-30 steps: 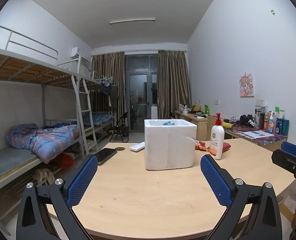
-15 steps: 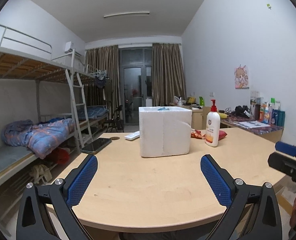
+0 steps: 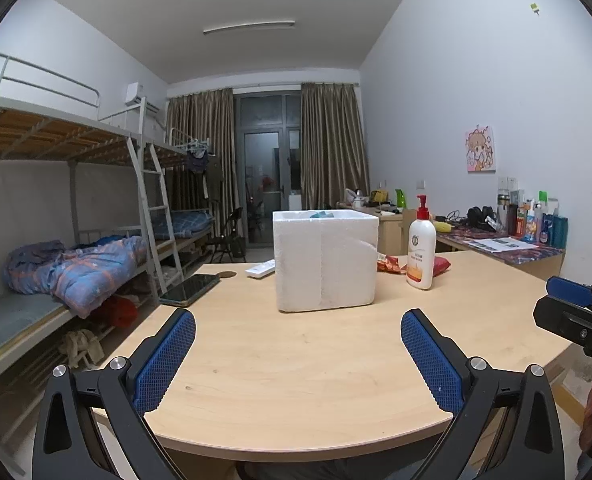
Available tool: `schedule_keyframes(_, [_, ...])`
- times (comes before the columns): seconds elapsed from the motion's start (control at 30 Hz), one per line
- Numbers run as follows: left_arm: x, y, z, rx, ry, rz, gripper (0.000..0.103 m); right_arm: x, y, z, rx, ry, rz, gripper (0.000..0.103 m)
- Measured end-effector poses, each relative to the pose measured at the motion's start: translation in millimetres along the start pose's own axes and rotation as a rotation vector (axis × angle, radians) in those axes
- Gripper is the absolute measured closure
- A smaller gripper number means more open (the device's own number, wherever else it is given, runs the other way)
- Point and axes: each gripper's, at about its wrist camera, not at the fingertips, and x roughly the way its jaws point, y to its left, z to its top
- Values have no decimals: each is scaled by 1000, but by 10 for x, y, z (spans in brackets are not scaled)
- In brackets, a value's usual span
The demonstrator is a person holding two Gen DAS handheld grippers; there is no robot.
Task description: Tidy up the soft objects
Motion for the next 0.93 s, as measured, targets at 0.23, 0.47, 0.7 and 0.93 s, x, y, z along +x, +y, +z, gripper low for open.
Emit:
schedule_keyframes(0.23, [3, -6, 11, 0, 3, -2, 0, -4, 1, 8, -2, 1, 0, 0])
schedule_keyframes(0.47, [-3, -11, 18, -3, -1, 3, 0, -3, 7, 4, -2, 5, -2, 0])
schedule_keyframes(0.7, [10, -35, 28, 4, -4, 7, 0, -6, 18, 16, -9, 8, -2, 0])
schedule_keyframes(0.93, [41, -65, 23, 15, -1, 9, 0, 32, 9, 11, -9, 19, -6, 0])
